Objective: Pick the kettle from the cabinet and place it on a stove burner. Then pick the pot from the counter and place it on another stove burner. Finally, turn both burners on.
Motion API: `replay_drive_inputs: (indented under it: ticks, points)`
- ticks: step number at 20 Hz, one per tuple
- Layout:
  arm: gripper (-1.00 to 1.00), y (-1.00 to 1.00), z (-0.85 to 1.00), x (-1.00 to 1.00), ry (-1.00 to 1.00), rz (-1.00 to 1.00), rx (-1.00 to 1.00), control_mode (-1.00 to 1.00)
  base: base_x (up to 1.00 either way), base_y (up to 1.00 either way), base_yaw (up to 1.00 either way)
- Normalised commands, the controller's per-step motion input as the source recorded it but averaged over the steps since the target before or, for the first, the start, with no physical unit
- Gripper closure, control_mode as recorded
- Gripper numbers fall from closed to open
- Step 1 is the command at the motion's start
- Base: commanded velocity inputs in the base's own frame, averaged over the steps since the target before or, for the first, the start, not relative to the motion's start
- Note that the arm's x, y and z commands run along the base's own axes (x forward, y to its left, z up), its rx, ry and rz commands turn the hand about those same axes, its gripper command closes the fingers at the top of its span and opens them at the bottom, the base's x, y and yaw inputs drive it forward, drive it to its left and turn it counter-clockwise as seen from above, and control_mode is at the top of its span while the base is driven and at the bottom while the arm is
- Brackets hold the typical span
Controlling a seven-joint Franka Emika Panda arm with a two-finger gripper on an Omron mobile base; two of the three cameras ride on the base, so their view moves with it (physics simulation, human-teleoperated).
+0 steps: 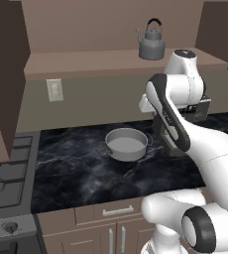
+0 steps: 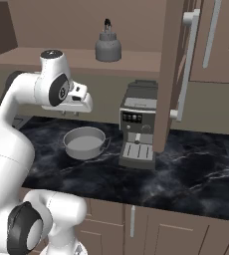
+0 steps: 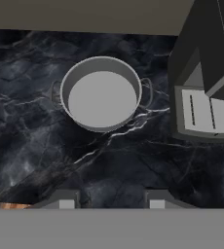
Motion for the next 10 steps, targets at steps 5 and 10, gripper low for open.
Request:
replay_drive_inputs:
  ticks: [5,10]
  points:
    - [-1.00,0.00,0.00,0.00,0.00,0.00,0.00,-1.00,0.00,0.00,0.00]
    - [-1.00,0.00,0.00,-0.02,0.00,0.00,0.00,-1.00,0.00,0.00,0.00]
